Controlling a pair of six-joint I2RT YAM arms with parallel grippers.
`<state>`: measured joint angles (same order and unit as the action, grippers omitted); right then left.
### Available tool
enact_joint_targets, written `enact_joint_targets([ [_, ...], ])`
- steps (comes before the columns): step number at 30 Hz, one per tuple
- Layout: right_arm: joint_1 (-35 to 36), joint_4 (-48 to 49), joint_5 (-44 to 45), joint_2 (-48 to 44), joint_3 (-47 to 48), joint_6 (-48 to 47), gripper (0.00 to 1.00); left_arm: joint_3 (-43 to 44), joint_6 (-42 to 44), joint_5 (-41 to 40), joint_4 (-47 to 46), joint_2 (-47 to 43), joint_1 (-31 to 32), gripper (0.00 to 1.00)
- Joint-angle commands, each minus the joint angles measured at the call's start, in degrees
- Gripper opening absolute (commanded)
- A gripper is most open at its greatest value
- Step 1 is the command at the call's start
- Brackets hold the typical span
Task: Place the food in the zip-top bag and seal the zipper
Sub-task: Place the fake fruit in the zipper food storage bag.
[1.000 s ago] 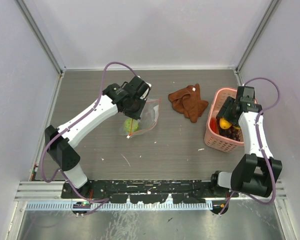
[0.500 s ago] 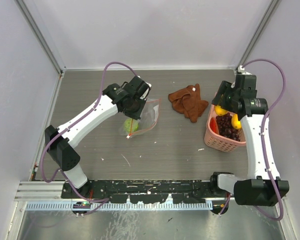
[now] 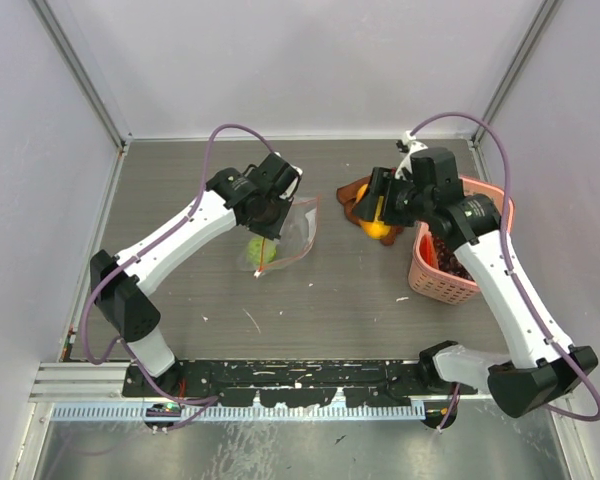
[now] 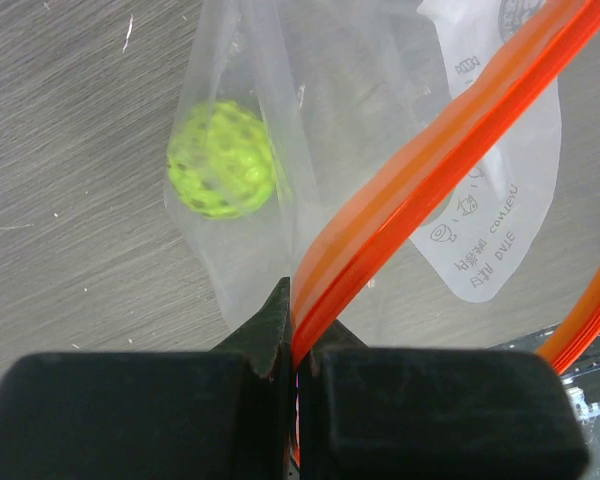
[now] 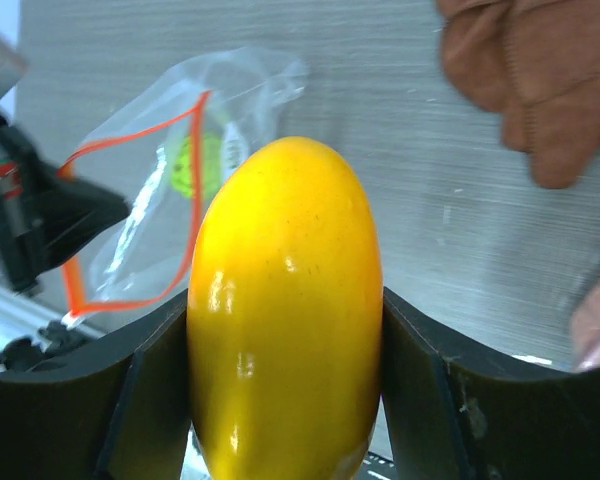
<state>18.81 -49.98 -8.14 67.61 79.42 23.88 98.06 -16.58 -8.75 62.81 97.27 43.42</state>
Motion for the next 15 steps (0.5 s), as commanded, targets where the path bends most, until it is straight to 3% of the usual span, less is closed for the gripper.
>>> enact_joint_targets([
  [1,4.6,3.7,-4.7,0.7,3.0,4.0,0.07,-0.3,1.2,-0.9,-2.2,-2.0,-0.2,0.00],
  [15,15.2,12.8,-11.8,4.7,-1.8,13.2,0.07,-2.4,0.7,-1.8,-5.3,-4.3,-0.1,0.00],
])
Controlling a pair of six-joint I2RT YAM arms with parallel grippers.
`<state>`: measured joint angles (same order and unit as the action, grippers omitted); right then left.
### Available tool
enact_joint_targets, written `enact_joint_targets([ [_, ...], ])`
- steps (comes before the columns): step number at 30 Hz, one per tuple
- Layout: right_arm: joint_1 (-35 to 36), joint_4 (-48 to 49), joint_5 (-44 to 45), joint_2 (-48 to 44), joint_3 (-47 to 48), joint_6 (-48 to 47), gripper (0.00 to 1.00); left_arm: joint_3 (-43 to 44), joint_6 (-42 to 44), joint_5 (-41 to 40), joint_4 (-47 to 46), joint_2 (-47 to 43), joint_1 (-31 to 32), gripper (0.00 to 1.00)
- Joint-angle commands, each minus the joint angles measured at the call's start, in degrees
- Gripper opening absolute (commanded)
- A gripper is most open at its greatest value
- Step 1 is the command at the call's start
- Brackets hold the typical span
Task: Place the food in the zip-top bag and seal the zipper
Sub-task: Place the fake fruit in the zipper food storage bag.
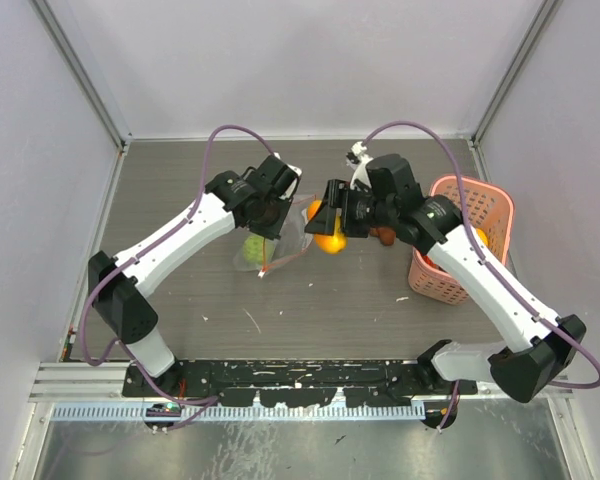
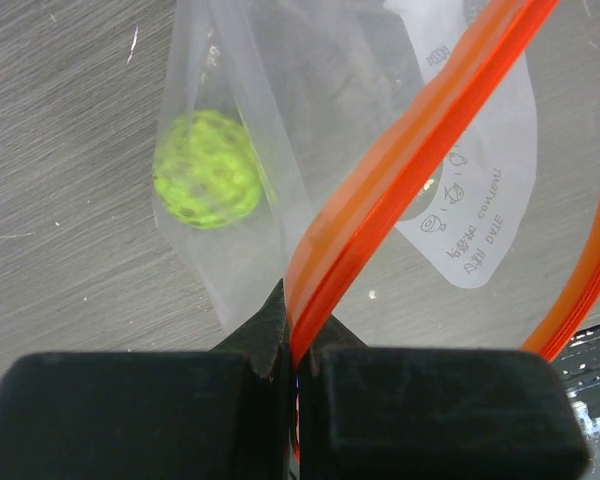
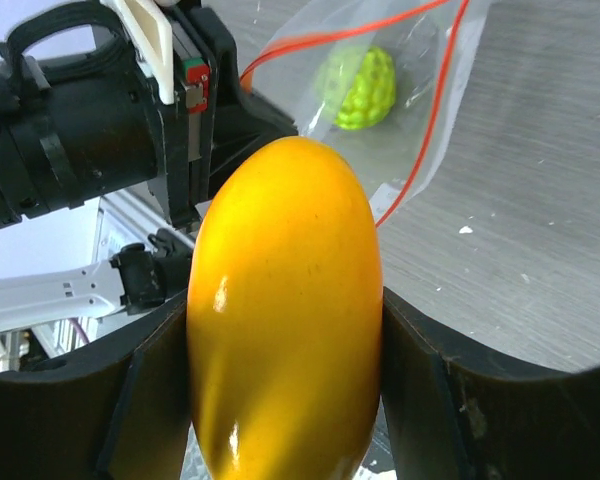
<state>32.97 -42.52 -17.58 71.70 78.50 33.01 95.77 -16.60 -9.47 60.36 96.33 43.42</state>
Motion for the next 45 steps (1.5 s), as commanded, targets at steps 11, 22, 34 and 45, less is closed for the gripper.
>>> enact_joint_targets([
  [11,1.9,13.5,-6.5,4.6,-6.3,9.0,0.06,-0.9,1.1,0.0,-4.2,-4.9,0.3,0.00],
  [22,2.0,17.0,-6.9,7.8,-6.9,13.8,0.21,-1.5,2.1,0.1,-4.9,-5.8,1.5,0.00],
  [34,2.0,17.3,-3.6,8.0,-6.0,16.6,0.65,-1.5,1.0,3.2,-5.2,-6.2,1.8,0.00],
  [45,2.0,13.3,1.2,7.5,-3.5,18.0,0.87,-1.5,-1.6,6.9,-5.6,-6.1,1.8,0.00],
])
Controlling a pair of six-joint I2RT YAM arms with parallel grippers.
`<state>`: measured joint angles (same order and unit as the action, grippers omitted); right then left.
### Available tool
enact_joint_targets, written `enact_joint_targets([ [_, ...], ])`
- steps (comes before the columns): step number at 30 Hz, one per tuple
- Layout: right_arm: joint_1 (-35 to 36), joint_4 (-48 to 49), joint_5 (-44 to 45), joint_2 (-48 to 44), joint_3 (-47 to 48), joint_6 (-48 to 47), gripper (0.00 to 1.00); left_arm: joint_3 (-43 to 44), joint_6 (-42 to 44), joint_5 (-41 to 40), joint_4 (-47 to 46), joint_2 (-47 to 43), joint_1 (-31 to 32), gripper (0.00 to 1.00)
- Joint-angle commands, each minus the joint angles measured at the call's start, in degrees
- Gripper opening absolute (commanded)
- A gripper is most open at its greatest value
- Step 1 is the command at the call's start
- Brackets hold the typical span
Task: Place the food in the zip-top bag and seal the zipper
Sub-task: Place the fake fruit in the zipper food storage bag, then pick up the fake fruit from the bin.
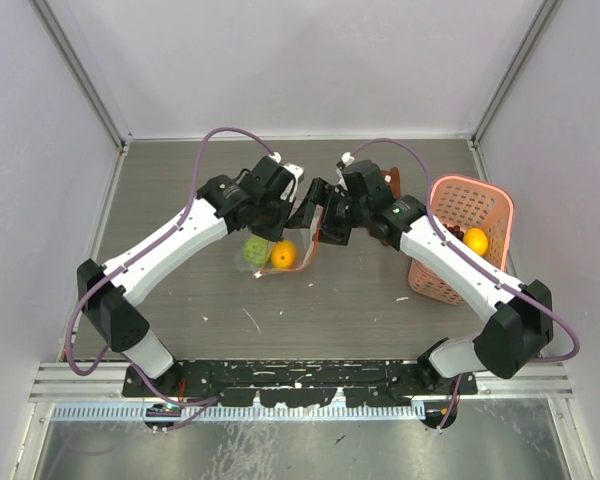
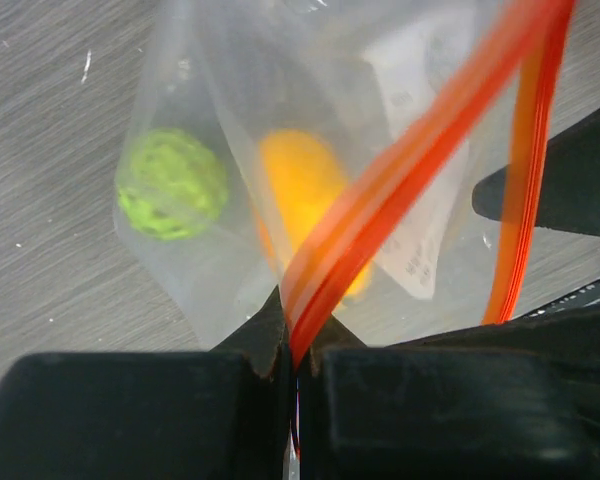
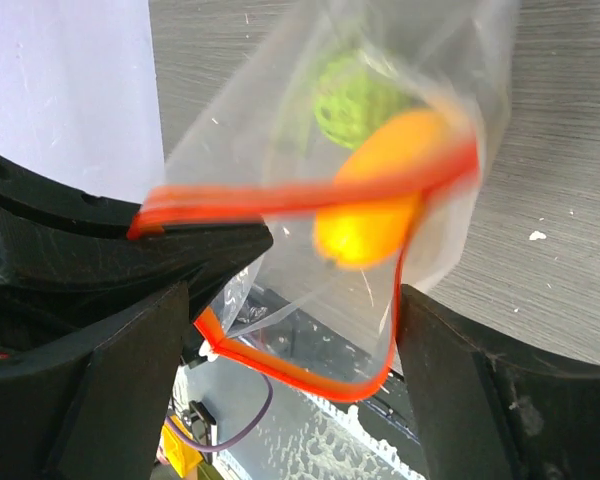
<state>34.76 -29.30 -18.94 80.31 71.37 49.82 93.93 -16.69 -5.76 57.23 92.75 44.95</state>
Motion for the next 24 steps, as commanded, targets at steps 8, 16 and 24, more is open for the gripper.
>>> enact_joint_targets([
  [8,0.2,-3.4,6.8,-3.3,5.6,-1.4,0.93,1.2,-2.6,1.5,-1.6,-2.4,0.1,0.00],
  [16,0.1,-13.5,16.8,-5.5,10.3,-9.6,0.97,2.0,-2.1,-2.4,-0.1,-2.5,-0.2,0.00],
  [24,-5.0,-24.7,26.3,-6.3,14.7,-17.9,1.00,1.7,-0.9,-5.9,0.6,-3.0,-0.4,0.00],
])
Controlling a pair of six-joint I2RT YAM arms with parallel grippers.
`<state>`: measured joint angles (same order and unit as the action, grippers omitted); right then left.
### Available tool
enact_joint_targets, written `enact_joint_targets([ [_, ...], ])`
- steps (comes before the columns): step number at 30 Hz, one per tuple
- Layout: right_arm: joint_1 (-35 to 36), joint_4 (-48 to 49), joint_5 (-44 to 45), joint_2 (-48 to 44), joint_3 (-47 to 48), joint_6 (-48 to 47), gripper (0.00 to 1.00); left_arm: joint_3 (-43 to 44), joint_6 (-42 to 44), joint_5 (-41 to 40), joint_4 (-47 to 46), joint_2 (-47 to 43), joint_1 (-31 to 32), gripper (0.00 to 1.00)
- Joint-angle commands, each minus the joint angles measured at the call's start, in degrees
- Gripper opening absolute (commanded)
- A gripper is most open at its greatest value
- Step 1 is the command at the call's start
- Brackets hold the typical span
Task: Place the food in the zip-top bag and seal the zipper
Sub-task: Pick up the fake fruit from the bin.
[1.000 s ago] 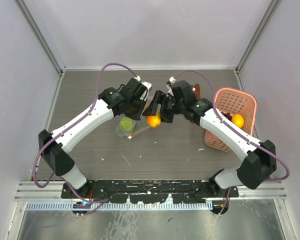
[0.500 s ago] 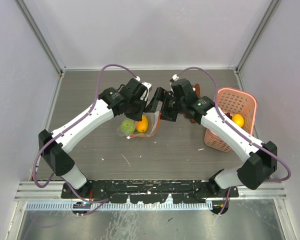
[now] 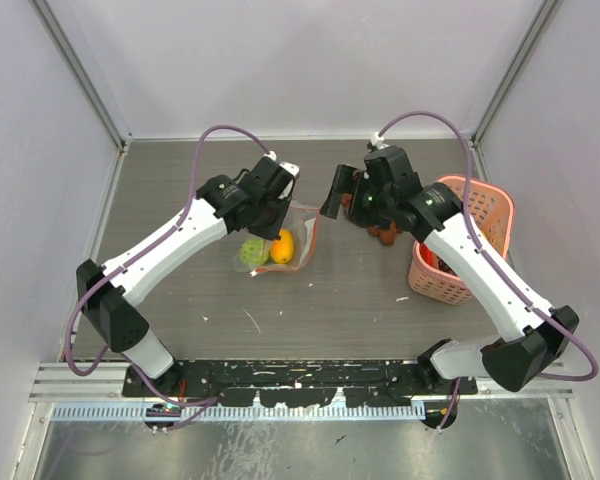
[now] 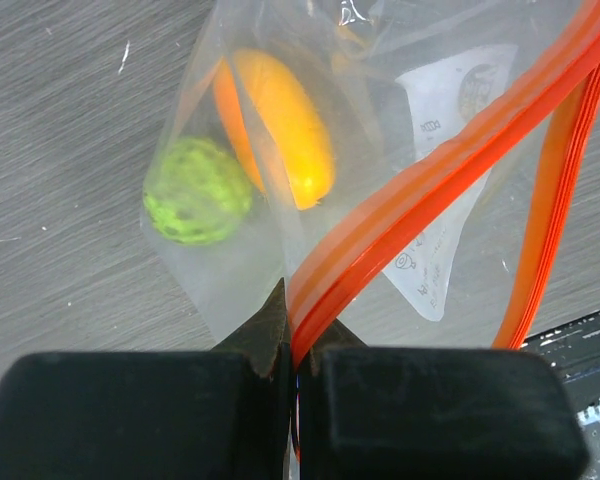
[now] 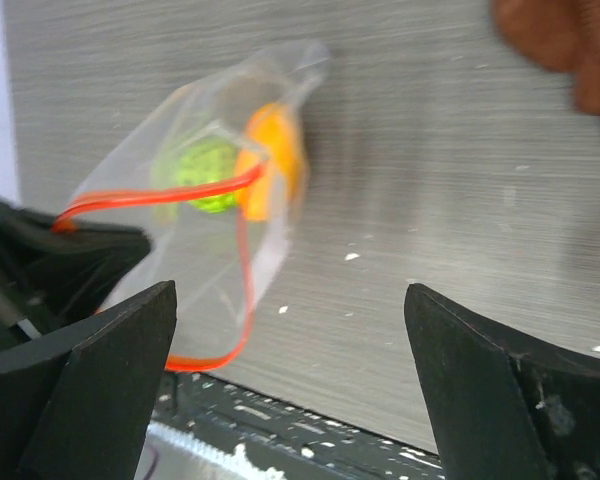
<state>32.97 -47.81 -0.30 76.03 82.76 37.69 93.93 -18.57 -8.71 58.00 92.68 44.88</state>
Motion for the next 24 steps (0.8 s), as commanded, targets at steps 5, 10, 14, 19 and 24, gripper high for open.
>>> enact_joint_targets([
  [5,-11.0,-10.0,12.1,-2.5,3.6,-10.5,1.00,1.6,1.5,-3.9,0.0,-2.8,-0.3,0.00],
  [10,-18.0,-9.8,21.9,-3.3,0.7,-14.0,1.00,1.5,1.9,-4.5,0.2,-2.8,-0.4,0.00],
  [14,-22.6,-8.5,25.1,-2.8,-1.4,-15.1,1.00,1.4,2.3,-5.6,0.3,-3.0,-0.4,0.00],
  [19,-29.4,-4.8,30.1,-2.8,-6.0,-14.0,1.00,1.3,2.7,-5.9,0.6,-2.8,-0.4,0.00],
  [24,-34.7,1.9,30.4,-2.7,-12.6,-11.5,1.00,1.3,2.7,-5.7,0.8,-2.9,-0.4,0.00],
])
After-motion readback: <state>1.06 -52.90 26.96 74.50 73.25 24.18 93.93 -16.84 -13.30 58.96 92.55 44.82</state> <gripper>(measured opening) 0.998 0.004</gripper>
